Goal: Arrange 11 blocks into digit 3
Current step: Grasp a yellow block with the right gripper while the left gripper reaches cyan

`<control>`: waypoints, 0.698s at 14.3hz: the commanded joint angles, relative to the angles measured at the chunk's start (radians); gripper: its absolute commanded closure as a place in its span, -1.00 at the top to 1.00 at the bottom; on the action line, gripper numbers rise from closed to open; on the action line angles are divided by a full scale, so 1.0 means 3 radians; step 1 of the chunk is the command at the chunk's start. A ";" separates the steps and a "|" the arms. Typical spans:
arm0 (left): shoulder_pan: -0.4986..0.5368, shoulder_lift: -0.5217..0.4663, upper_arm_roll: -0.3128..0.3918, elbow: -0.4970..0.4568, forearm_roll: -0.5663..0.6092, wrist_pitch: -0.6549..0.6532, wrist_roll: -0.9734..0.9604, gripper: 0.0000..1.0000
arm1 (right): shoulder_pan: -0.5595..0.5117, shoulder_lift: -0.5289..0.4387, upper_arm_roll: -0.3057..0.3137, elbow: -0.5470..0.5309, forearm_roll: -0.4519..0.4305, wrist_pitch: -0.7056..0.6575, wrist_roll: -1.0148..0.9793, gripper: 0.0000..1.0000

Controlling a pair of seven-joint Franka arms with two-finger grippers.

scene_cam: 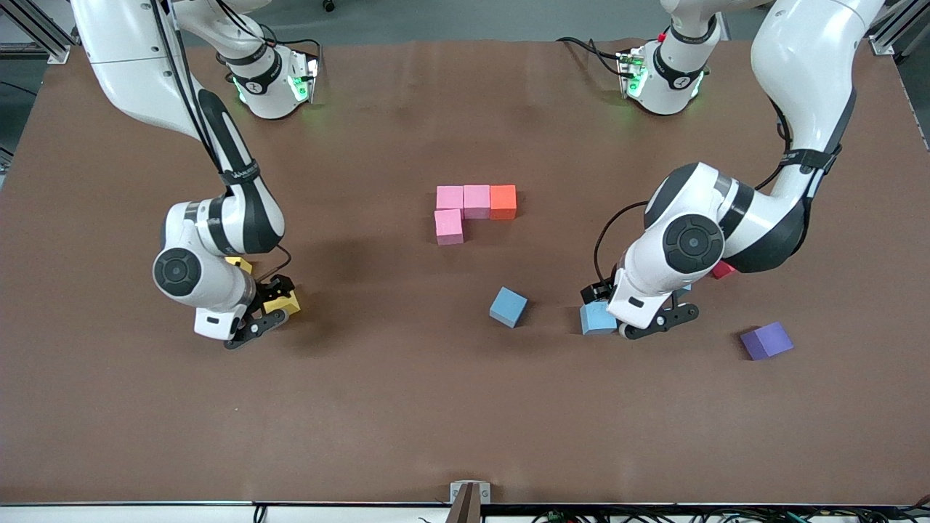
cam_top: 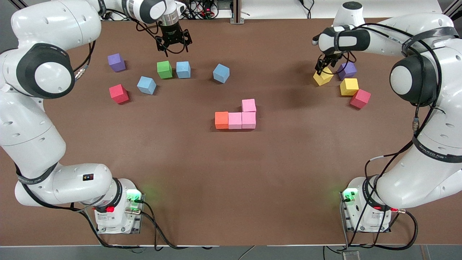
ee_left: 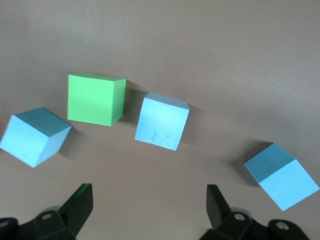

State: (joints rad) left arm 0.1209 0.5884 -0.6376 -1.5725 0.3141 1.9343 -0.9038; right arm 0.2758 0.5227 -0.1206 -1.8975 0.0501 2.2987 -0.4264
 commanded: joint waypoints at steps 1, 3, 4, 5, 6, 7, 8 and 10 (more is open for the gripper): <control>0.0001 0.0027 -0.0012 -0.0086 0.0113 0.0092 -0.0091 0.99 | -0.0014 -0.0188 0.0044 -0.0215 0.0002 0.0038 -0.0015 1.00; -0.0004 0.0058 -0.0017 -0.0091 0.0170 0.0092 -0.0045 0.98 | 0.0001 -0.0188 0.0044 -0.0220 0.0007 0.0043 -0.0015 1.00; -0.0019 0.0069 -0.0017 -0.0091 0.0170 0.0092 -0.0010 0.98 | 0.0006 -0.0183 0.0044 -0.0225 0.0012 0.0059 -0.0015 1.00; -0.0024 0.0069 -0.0017 -0.0091 0.0175 0.0102 0.0026 0.98 | 0.0006 -0.0173 0.0049 -0.0230 0.0017 0.0079 -0.0015 1.00; -0.0024 0.0084 -0.0017 -0.0091 0.0180 0.0118 0.0067 0.98 | 0.0006 -0.0167 0.0044 -0.0240 0.0017 0.0120 -0.0015 1.00; -0.0019 0.0089 -0.0017 -0.0086 0.0180 0.0118 0.0113 0.98 | 0.0001 -0.0167 0.0044 -0.0256 0.0017 0.0176 -0.0015 1.00; -0.0019 0.0089 -0.0017 -0.0086 0.0221 0.0118 0.0154 0.98 | 0.0001 -0.0162 0.0049 -0.0286 0.0017 0.0247 -0.0015 1.00; -0.0024 0.0130 -0.0017 -0.0071 0.0308 0.0123 0.0175 0.98 | 0.0001 -0.0152 0.0049 -0.0312 0.0017 0.0304 -0.0015 0.76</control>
State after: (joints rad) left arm 0.1138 0.6141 -0.6385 -1.5986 0.3730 1.9609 -0.8640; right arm 0.2791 0.5061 -0.1117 -1.9448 0.0515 2.3614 -0.4263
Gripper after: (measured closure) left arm 0.009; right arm 0.026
